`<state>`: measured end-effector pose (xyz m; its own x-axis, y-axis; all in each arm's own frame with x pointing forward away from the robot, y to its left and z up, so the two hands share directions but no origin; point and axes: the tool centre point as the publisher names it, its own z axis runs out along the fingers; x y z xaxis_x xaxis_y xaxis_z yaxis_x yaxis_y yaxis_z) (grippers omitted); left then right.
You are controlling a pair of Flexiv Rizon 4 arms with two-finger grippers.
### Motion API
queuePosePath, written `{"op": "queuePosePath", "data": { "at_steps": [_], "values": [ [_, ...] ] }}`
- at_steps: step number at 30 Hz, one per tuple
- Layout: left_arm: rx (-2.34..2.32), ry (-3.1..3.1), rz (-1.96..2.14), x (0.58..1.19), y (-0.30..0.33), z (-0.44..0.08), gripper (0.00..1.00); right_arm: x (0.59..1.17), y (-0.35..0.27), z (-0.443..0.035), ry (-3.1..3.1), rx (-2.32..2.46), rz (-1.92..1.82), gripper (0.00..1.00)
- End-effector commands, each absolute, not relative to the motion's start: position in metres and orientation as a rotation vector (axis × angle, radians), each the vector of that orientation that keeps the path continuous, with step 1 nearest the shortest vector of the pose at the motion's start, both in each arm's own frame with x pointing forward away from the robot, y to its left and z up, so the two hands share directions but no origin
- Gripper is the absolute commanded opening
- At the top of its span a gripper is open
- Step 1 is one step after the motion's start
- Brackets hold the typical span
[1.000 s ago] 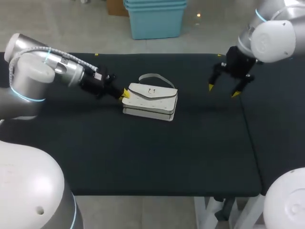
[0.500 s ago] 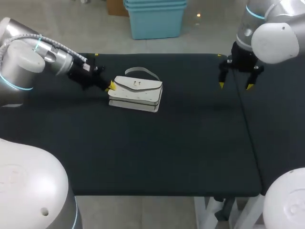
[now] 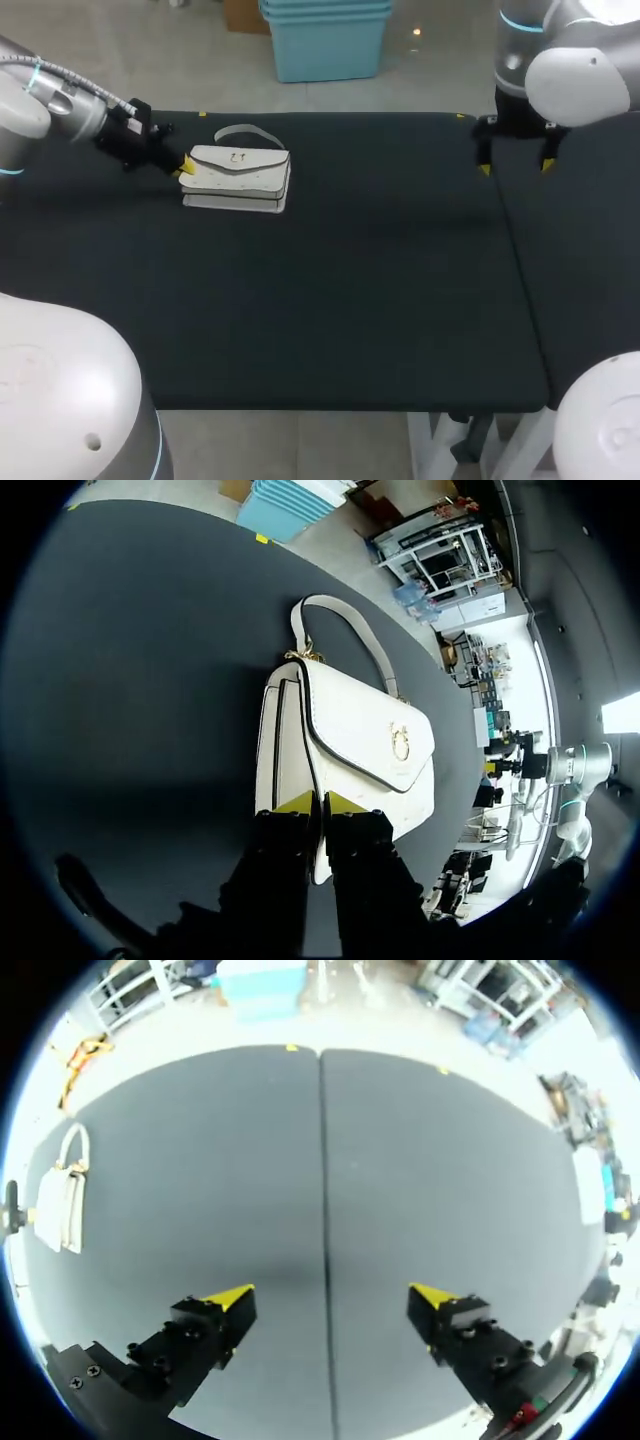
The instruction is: Pick up the bag, open it, inspect its contents, close it, and place it on the opposite side
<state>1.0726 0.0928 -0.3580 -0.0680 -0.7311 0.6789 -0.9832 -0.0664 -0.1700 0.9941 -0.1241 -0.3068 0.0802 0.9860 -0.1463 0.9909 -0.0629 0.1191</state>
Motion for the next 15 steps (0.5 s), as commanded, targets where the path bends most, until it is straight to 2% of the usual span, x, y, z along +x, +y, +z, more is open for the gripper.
{"op": "queuePosePath", "data": {
  "at_steps": [1,15],
  "values": [
    [1.848,-1.823,0.906,1.078,0.115,-0.357,0.00,1.000,-0.134,-0.299,2.007,2.236,0.011,1.00],
    [1.950,-1.789,0.909,1.108,0.191,-0.355,0.00,1.019,-0.151,-0.288,2.059,2.303,0.080,1.00]
  ]
}}
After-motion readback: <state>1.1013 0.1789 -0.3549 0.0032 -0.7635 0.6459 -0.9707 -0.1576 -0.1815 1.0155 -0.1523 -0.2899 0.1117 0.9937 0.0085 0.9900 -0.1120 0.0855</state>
